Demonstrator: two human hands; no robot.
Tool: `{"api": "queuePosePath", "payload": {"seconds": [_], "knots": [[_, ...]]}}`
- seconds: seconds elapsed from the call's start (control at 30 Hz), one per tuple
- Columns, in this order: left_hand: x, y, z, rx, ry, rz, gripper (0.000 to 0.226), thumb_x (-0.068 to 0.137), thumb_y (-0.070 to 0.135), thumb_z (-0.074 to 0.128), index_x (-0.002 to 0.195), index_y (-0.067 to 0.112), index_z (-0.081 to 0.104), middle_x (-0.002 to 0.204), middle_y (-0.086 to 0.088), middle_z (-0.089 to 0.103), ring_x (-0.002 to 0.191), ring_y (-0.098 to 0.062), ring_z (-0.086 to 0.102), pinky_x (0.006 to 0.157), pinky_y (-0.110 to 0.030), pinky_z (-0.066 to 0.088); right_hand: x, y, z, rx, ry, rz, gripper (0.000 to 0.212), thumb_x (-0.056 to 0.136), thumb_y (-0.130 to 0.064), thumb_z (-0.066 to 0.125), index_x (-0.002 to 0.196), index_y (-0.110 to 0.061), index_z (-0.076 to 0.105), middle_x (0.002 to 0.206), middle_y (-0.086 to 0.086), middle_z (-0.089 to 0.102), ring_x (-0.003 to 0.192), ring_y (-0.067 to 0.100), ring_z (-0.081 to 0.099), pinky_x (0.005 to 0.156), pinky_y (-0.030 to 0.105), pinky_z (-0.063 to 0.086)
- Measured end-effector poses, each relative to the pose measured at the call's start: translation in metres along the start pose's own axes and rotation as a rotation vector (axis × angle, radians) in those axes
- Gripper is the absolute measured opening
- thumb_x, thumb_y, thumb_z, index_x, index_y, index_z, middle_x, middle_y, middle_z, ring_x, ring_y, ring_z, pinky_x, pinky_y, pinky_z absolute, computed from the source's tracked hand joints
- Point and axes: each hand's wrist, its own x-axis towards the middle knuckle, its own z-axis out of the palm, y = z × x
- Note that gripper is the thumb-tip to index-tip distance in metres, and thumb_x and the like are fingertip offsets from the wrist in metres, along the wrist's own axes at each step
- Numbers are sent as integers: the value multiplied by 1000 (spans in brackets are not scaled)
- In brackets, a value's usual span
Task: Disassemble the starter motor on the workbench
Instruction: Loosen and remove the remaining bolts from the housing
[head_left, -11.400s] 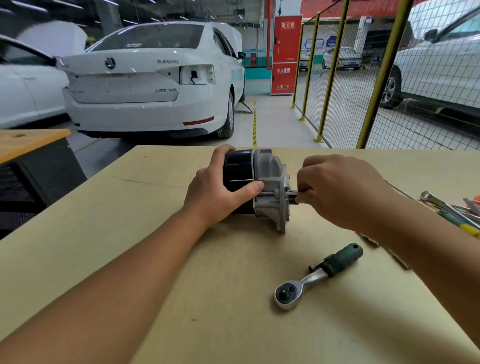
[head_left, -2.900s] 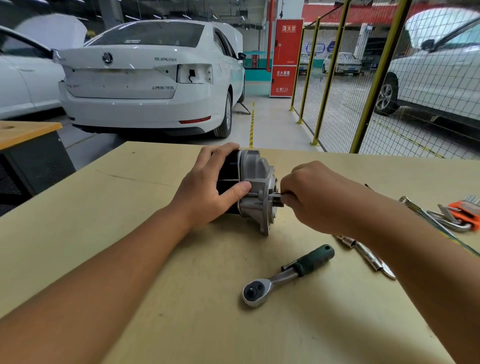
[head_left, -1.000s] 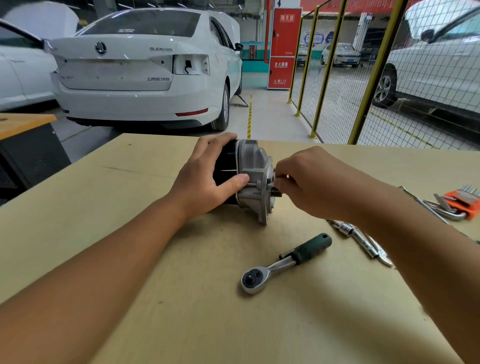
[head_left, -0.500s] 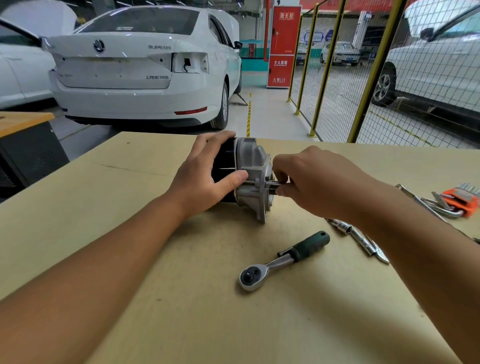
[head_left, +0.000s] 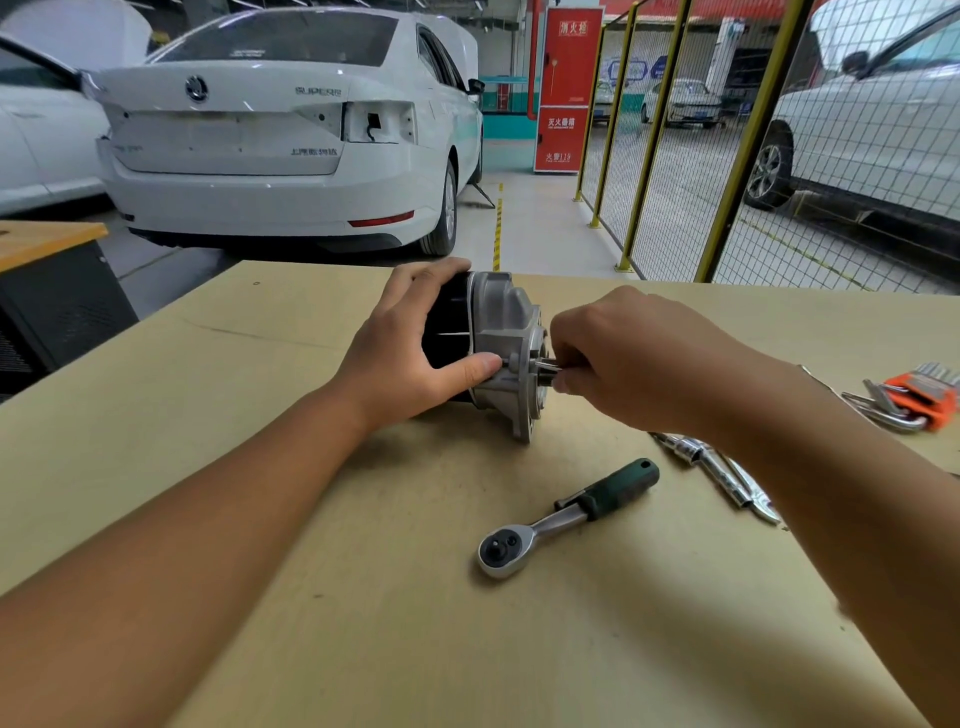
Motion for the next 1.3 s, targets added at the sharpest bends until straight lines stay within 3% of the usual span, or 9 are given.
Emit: {"api": "queuePosePath", "payload": {"seconds": [0.2,0.4,0.57,0.67,0.83,1.07,1.3], "knots": [[0,2,0,-12,6,-13,82,78,66,68,150,36,41,141,10,44,127,-7,49,103,-39,48,0,2,2,90,11,-8,19,96,-34,66,90,-18,59,76,0,57,69,21,56,64,41,54],[0,3,0,-8,3,-12,80,79,63,68,149,36,41,140,11,44,125,-6,49,103,-41,49,3,5,4,115,-3,-1,27,103,-25,50,86,-12,67,77,3,61,74,23,57,73,45,53],[0,1,0,-5,-7,-5,89,73,68,73,150,37,40,139,12,43,126,-4,48,101,-36,50,2,6,4,62,-2,-23,19,97,-33,64,82,-21,62,74,-2,57,68,18,56,65,41,55],[0,-1,0,-6,0,-8,91,72,69,74,150,38,40,138,14,43,125,-2,47,102,-32,47,2,5,4,58,-9,-16,37,92,-35,71,70,-31,42,70,-6,51,64,11,49,55,32,45],[0,1,2,-20,9,-23,80,79,66,67,149,38,41,141,11,44,126,-5,48,104,-35,45,0,5,3,106,7,-9,34,91,-31,73,75,-28,44,69,-7,50,62,5,44,55,30,42],[1,1,0,-28,21,-12,81,76,63,71,148,37,43,137,11,46,124,-4,50,101,-40,52,2,6,4,182,31,-6,23,101,-29,57,86,-15,65,73,-1,59,70,16,54,69,43,53],[3,-1,0,-50,11,-6,93,67,69,76,148,36,44,135,13,46,124,2,48,99,-28,47,5,3,8,90,25,16,15,101,-24,57,87,-17,57,78,0,56,71,22,57,67,45,54]]}}
